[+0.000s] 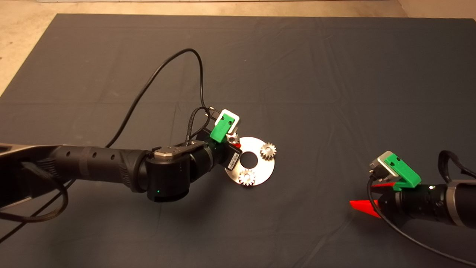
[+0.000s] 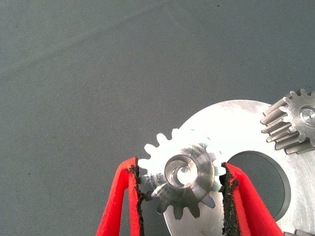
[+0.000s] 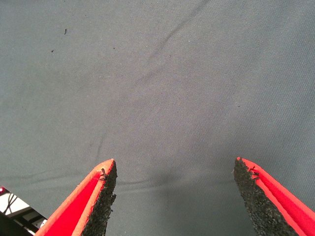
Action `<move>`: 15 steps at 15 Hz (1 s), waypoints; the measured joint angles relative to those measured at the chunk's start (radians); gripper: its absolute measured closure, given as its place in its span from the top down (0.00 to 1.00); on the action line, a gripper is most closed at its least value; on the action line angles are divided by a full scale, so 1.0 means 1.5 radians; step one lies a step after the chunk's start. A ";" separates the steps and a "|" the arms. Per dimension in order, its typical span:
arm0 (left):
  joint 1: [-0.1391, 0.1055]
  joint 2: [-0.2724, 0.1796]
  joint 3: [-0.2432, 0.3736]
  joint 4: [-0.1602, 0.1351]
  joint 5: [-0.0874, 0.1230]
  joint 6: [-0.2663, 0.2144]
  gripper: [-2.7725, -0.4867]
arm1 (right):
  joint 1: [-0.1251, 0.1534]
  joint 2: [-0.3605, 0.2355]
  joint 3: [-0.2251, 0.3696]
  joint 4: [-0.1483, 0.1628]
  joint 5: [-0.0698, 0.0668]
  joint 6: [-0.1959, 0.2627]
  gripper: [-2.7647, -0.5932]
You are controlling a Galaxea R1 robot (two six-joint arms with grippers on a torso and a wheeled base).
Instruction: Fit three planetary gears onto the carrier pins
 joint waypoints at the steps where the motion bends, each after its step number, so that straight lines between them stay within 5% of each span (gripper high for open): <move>1: 0.000 0.000 0.000 0.000 0.000 0.000 0.08 | 0.000 0.000 0.000 0.000 0.000 0.000 0.54; 15: 0.003 0.000 0.005 -0.001 -0.006 -0.005 0.08 | 0.000 0.000 0.000 0.000 0.000 0.000 0.54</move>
